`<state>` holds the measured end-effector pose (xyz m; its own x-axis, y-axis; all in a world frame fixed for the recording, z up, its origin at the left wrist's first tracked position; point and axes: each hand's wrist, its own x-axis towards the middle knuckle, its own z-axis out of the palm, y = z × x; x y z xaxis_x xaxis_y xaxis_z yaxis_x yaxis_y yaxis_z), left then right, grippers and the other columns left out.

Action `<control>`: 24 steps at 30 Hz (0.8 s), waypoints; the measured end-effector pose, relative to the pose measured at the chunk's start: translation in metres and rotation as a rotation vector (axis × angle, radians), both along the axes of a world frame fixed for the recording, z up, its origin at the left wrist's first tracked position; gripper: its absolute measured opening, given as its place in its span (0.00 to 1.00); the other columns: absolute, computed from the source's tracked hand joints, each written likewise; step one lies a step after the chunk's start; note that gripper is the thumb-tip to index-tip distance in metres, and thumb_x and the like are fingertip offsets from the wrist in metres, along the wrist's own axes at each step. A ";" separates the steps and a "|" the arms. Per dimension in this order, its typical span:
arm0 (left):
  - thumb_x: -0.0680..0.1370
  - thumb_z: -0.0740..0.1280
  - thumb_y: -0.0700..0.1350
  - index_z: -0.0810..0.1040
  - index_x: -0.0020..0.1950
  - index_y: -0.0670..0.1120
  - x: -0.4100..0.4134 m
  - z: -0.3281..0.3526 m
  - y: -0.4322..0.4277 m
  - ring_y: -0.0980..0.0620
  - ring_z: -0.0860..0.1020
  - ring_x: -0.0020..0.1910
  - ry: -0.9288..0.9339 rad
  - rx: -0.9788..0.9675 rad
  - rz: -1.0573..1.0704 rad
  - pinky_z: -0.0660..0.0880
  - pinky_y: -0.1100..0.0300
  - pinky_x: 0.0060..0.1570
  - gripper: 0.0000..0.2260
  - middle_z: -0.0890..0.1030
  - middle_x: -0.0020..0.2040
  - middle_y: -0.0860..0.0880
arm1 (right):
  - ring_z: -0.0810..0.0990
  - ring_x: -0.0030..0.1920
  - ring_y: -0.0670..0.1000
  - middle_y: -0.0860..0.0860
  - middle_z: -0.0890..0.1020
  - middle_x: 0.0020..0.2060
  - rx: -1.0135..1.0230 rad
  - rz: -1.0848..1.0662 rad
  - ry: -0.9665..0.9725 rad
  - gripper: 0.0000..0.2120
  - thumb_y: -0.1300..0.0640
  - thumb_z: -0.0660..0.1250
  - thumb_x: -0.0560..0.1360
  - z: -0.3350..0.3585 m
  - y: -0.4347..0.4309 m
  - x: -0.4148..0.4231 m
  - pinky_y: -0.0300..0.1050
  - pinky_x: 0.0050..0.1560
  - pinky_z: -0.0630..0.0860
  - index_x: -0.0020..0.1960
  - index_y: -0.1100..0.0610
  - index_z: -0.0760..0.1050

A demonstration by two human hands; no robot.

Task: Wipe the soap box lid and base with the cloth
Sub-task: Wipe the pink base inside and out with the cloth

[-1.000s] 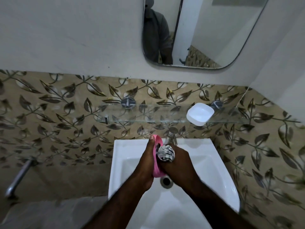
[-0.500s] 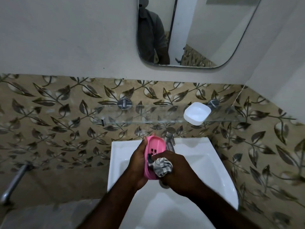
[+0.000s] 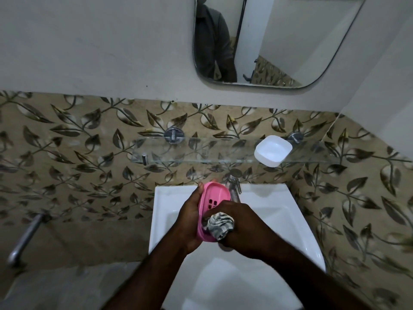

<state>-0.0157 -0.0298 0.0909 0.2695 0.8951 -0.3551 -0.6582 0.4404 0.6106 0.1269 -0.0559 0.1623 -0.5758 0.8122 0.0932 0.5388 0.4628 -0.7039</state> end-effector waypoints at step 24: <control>0.82 0.53 0.59 0.83 0.58 0.51 0.010 0.020 -0.012 0.46 0.84 0.52 -0.045 0.118 0.000 0.81 0.51 0.46 0.22 0.84 0.58 0.44 | 0.86 0.39 0.55 0.53 0.86 0.37 -0.252 -0.551 0.528 0.07 0.63 0.72 0.67 0.015 0.014 -0.008 0.54 0.41 0.84 0.42 0.54 0.83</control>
